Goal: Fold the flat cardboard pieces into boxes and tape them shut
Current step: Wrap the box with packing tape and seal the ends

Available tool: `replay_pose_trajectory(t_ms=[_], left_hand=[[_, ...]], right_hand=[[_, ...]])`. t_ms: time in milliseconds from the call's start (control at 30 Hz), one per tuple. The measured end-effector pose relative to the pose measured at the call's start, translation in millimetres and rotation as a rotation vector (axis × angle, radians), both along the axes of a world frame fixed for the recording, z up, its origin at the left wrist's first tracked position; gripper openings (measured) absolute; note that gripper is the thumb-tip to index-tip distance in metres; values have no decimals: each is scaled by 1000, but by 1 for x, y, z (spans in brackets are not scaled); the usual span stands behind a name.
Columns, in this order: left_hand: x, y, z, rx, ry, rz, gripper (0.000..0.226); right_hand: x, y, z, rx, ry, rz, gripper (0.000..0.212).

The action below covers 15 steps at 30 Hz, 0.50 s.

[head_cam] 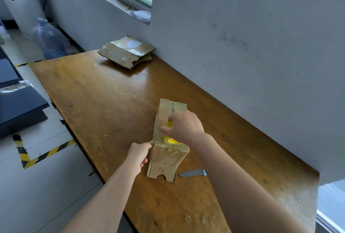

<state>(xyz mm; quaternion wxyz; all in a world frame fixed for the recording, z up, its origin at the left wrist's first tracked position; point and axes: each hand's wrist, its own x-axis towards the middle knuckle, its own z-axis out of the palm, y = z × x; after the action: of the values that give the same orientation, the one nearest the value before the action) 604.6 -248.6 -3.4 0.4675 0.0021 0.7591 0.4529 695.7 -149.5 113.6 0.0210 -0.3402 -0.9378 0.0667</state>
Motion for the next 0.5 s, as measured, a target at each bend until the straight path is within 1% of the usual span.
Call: replay_pose_trajectory(t_ms=[33, 100, 167, 200, 233, 300, 400, 500], left_hand=[[1, -2, -3, -11, 82, -38, 29], [6, -6, -7, 29, 323, -64, 22], [11, -6, -5, 179, 584, 16, 13], [14, -4, -2, 254, 669, 49, 12], [17, -2, 2, 306, 713, 51, 14], [22, 1, 6, 315, 736, -10, 24], [21, 2, 4, 227, 716, -97, 31], [16, 7, 5, 167, 607, -112, 40]], right_hand=[[0, 1, 0, -12, 11, -6, 39], [1, 0, -1, -24, 28, -18, 38], [1, 0, -2, -27, 39, -25, 38], [0, 0, -2, -24, 41, -26, 38], [0, 1, -2, -19, 43, -25, 38], [0, 2, -2, -13, 45, -21, 39], [-1, 2, -3, -17, 51, -11, 42], [-1, 3, -3, -45, 52, 8, 46]])
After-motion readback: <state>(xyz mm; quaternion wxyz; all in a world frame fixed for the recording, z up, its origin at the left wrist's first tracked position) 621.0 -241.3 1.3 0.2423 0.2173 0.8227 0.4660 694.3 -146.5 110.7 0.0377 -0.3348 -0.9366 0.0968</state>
